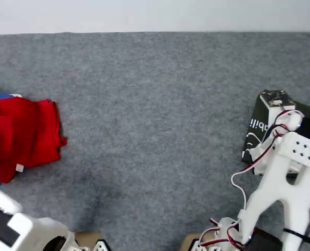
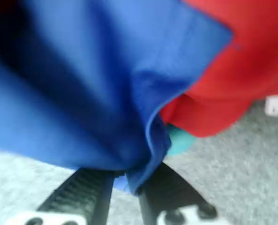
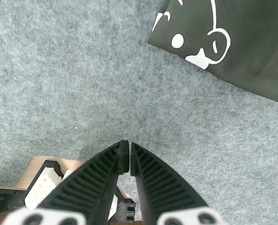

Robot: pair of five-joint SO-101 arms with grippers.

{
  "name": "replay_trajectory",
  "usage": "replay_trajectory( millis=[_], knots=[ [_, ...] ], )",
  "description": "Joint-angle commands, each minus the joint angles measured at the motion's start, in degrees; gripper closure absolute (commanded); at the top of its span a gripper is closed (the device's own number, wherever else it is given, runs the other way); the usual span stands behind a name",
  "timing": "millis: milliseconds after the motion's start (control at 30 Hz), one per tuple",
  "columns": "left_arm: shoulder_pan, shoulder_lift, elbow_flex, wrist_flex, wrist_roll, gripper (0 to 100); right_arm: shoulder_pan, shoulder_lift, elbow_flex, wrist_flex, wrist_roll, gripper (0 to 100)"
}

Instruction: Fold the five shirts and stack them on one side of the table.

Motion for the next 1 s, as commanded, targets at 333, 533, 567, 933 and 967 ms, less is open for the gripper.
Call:
replay_trajectory(
  millis=[333, 533, 567, 933, 967],
  knots=[
    [3.5, -22.3, -30.6, 1.1, 36.0, 100, 0.0, -1.9, -0.4, 2.2, -0.6, 98.9],
    [13.3, -26.0, -44.9, 1.1, 42.1, 100, 0.0, -1.9, -0.4, 2.2, -0.6, 98.9],
    [15.9, -26.4, -47.1, 1.1, 42.2, 100, 0.0, -1.9, -0.4, 2.2, -0.6, 98.9],
    [53.1, -26.2, -58.2, 2.1, 33.1, 100, 0.0, -1.5, -0.4, 2.2, -0.6, 98.9],
    [55.5, -26.2, -57.7, 2.7, 31.9, 100, 0.0, -1.5, -0.4, 2.2, -0.6, 98.9]
  ],
)
